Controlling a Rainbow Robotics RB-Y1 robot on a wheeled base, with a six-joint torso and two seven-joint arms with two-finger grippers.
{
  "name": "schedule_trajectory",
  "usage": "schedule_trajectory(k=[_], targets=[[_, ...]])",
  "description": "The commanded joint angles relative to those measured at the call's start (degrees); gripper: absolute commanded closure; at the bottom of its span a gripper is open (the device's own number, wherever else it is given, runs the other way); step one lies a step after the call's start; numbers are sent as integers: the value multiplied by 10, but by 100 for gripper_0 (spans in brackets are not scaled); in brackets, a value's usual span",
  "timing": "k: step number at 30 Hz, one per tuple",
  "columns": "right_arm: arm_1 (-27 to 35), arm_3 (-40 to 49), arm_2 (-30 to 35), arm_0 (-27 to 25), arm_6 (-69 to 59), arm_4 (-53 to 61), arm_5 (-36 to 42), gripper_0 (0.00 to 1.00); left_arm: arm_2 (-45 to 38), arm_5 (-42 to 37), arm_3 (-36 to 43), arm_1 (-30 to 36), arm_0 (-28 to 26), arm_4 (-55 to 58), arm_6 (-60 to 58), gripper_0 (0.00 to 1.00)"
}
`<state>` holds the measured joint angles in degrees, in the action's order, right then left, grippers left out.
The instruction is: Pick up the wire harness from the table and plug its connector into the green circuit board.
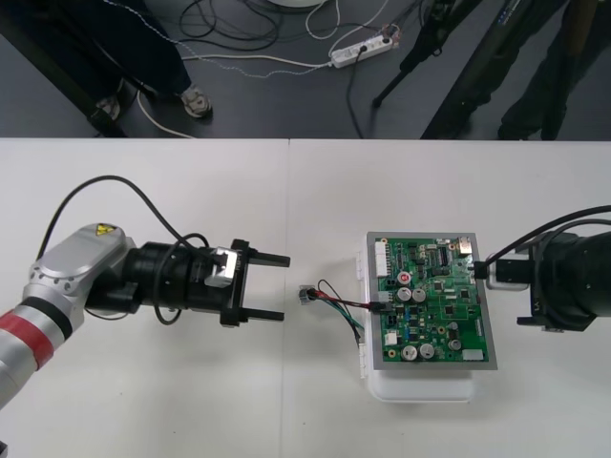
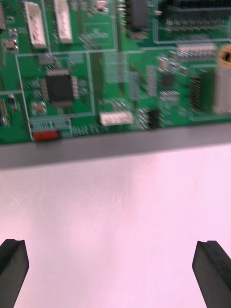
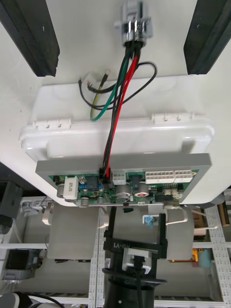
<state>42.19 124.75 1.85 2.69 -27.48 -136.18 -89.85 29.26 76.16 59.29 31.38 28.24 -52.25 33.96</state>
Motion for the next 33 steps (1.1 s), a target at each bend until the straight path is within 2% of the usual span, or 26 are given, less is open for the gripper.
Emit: schedule_trajectory(k=[1, 6, 12, 24, 33], targets=[[42, 1, 58, 11, 5, 50, -1, 0, -78, 91, 19, 35, -10, -43, -20, 23], [42, 1, 58, 11, 5, 50, -1, 0, -141, 138, 20, 40, -10, -87, -65, 23], [42, 1, 58, 11, 5, 50, -1, 0, -209, 138, 47, 40, -20, -134, -109, 24], [34, -42, 54, 21, 22, 68, -1, 0, -284, 138, 203, 76, -72, -147, -251, 23], [55, -43, 66, 32, 23, 183, -1, 0, -337, 138, 275, 89, -92, -147, -329, 24]])
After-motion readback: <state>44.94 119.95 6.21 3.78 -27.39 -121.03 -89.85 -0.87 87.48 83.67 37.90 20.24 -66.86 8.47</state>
